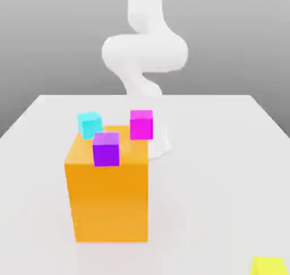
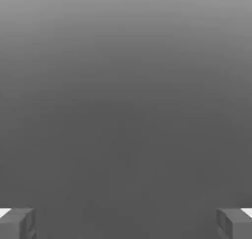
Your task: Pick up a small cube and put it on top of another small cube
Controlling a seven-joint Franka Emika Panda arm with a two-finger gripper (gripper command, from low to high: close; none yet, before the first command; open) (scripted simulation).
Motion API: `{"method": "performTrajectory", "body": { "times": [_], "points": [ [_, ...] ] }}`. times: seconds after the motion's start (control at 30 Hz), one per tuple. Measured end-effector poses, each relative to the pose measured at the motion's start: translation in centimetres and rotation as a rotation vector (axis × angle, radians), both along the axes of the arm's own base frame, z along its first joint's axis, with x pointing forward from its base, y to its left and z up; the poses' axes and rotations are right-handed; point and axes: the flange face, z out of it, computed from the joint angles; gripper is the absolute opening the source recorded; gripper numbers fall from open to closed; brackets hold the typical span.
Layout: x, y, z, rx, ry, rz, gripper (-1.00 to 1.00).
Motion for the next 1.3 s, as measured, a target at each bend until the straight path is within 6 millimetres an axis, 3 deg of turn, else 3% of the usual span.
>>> {"method": "performTrajectory", "body": {
  "times": [0.27, 0.53, 0.77, 0.97, 1.13, 1.17, 1.3],
  "points": [
    [8.9, 5.1, -9.8, -0.154, 0.175, 0.319, 0.00],
    [14.4, 11.5, -21.8, -0.297, 0.329, 0.650, 0.00],
    [15.9, 17.5, -33.7, -0.416, 0.452, 0.957, 0.00],
    [15.0, 21.4, -44.4, -0.508, 0.553, 1.218, 0.00],
    [14.2, 22.8, -52.8, -0.541, 0.590, 1.321, 0.00],
    [14.1, 22.8, -54.3, -0.541, 0.590, 1.323, -1.00],
    [14.1, 22.8, -54.3, -0.540, 0.592, 1.324, -1.00]
  ]
}}
